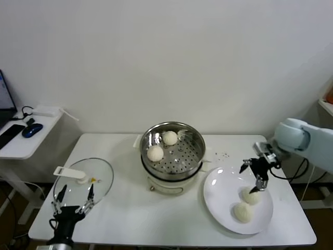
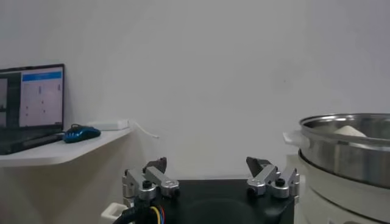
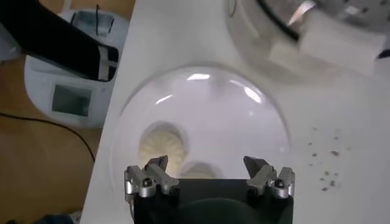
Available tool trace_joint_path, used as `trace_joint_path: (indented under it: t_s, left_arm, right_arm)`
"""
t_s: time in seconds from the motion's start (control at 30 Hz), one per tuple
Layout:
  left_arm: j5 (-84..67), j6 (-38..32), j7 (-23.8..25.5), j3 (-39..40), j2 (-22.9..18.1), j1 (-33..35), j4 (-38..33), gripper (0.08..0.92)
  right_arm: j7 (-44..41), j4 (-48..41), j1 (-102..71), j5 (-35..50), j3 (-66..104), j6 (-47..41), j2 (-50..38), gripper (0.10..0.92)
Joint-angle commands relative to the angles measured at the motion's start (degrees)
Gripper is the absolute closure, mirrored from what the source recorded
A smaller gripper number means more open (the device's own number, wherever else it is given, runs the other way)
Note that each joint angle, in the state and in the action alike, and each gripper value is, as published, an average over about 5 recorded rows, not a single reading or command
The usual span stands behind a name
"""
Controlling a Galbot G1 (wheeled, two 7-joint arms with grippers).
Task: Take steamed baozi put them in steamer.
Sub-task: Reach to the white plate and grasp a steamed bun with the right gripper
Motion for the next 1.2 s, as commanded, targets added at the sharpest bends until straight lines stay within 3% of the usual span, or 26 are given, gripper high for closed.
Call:
trace_joint_path:
  t_s: [0.03, 1.2]
  left_arm:
    - [0.26, -0.13, 0.01, -0.01, -0.06, 0.55, 0.13, 0.177]
    - [-0.53, -0.20, 0.23, 0.11, 0.07, 0.49, 0.85, 0.177]
  right_arm:
    - [0.61, 1.70, -14.46, -6.96, 7.85, -0.72, -3.39, 0.203]
    - [3.19, -1.89, -19.66, -10.31, 9.28, -0.35, 2.88, 0.203]
